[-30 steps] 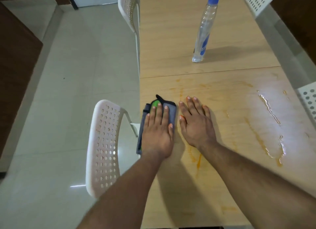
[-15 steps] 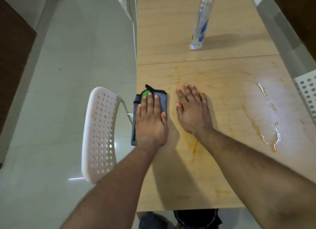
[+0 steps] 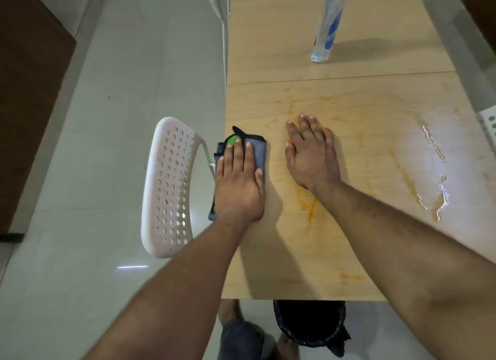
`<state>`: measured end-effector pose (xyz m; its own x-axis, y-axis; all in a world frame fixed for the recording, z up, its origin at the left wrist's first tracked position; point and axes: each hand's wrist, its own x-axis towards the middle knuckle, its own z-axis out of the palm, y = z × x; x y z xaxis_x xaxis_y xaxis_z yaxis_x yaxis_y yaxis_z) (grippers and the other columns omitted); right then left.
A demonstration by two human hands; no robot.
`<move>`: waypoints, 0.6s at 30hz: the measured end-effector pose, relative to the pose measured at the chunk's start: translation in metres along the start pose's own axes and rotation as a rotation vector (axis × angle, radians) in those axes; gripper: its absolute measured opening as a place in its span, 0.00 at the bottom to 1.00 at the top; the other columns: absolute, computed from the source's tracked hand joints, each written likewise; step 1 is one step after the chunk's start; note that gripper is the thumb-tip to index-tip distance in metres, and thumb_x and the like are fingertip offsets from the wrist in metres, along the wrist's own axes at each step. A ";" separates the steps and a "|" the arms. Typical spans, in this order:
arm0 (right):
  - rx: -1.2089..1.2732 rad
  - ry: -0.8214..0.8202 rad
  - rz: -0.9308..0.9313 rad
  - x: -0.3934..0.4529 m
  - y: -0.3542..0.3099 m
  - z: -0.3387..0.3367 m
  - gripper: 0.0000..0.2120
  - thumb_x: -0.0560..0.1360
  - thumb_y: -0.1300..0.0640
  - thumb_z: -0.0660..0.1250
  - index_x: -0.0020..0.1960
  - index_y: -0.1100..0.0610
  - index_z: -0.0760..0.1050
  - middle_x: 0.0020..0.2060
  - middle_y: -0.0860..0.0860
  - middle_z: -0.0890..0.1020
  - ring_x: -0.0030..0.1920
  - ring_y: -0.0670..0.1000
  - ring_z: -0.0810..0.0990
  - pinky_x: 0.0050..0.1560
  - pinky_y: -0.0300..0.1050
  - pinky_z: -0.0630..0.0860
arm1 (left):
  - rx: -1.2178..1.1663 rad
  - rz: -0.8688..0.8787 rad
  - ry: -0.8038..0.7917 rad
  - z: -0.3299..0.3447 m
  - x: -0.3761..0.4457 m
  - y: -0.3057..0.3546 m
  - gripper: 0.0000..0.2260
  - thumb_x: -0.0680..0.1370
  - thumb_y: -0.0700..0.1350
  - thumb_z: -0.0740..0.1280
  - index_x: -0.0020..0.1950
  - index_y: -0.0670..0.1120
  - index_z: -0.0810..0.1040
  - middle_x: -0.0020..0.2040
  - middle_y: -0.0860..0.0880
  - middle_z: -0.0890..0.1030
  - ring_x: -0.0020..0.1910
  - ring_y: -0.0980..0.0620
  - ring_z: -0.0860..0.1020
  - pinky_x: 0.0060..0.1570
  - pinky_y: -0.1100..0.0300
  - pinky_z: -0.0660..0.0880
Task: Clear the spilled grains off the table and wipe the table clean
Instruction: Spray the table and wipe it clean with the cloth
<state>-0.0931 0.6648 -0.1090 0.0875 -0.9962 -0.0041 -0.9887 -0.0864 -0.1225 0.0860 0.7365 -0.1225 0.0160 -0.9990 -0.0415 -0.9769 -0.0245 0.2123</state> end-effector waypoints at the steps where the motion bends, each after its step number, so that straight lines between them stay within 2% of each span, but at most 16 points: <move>1: 0.003 0.005 0.001 -0.001 0.001 0.001 0.29 0.86 0.43 0.47 0.85 0.49 0.57 0.85 0.53 0.56 0.85 0.55 0.51 0.83 0.60 0.52 | 0.010 -0.018 0.002 0.003 0.002 0.004 0.30 0.86 0.54 0.44 0.87 0.45 0.46 0.87 0.44 0.46 0.86 0.47 0.45 0.83 0.46 0.45; 8: 0.039 0.000 -0.017 -0.001 0.003 -0.003 0.28 0.86 0.43 0.50 0.84 0.48 0.60 0.85 0.52 0.58 0.85 0.54 0.51 0.83 0.58 0.52 | -0.043 0.094 -0.023 0.006 -0.067 0.024 0.29 0.87 0.53 0.45 0.87 0.46 0.42 0.86 0.45 0.40 0.85 0.49 0.38 0.83 0.47 0.43; 13: 0.117 -0.012 -0.026 -0.016 0.005 -0.011 0.26 0.86 0.44 0.54 0.82 0.49 0.65 0.84 0.52 0.61 0.85 0.53 0.53 0.83 0.55 0.51 | -0.037 0.126 -0.035 0.002 -0.147 0.016 0.29 0.87 0.53 0.47 0.87 0.47 0.42 0.87 0.47 0.41 0.85 0.50 0.38 0.84 0.47 0.44; 18: 0.173 -0.039 -0.036 -0.073 0.002 -0.020 0.25 0.85 0.47 0.57 0.82 0.50 0.66 0.83 0.52 0.62 0.84 0.53 0.54 0.82 0.53 0.52 | -0.026 0.072 -0.024 0.000 -0.119 -0.005 0.29 0.86 0.54 0.45 0.87 0.45 0.47 0.87 0.45 0.46 0.86 0.48 0.43 0.83 0.45 0.47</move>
<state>-0.1033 0.7372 -0.0895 0.1305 -0.9908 -0.0349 -0.9495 -0.1148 -0.2921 0.0888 0.8551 -0.1183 -0.0598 -0.9970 -0.0481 -0.9693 0.0465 0.2413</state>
